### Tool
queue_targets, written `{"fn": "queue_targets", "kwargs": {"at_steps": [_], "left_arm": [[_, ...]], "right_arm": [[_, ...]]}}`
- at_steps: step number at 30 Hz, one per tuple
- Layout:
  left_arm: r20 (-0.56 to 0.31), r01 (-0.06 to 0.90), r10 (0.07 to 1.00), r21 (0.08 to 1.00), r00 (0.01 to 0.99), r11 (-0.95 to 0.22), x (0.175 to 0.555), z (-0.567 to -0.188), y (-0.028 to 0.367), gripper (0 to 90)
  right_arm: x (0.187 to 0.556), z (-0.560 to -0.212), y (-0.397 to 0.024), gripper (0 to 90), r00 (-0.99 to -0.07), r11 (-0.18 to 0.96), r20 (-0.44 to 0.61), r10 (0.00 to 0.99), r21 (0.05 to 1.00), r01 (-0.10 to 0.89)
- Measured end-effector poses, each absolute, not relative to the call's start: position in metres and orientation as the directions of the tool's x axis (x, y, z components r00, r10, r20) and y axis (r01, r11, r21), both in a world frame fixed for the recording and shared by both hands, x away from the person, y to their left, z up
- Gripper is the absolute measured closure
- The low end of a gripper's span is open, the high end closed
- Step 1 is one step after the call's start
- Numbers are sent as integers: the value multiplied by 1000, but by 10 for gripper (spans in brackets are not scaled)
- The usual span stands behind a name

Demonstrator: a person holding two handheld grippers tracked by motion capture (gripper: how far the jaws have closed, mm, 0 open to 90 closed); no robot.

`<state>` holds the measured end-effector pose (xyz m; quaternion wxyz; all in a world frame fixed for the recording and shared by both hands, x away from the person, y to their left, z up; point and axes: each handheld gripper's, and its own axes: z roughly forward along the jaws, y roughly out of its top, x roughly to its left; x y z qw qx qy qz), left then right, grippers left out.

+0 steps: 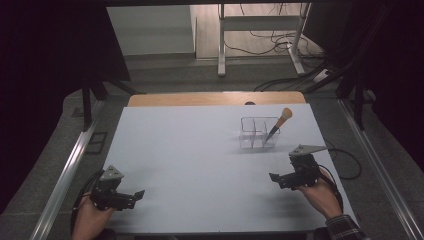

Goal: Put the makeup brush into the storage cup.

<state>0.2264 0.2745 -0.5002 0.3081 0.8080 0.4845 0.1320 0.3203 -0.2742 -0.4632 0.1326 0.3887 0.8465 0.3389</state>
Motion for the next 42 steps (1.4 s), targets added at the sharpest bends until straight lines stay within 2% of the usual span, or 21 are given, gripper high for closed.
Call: {"fn": "queue_targets", "kwargs": {"at_steps": [42], "left_arm": [[-88,701,864,628,495,-338,227,-500,275,0]], "right_arm": [[291,-467,-298,0,-641,464,33,767,662,589]]}}
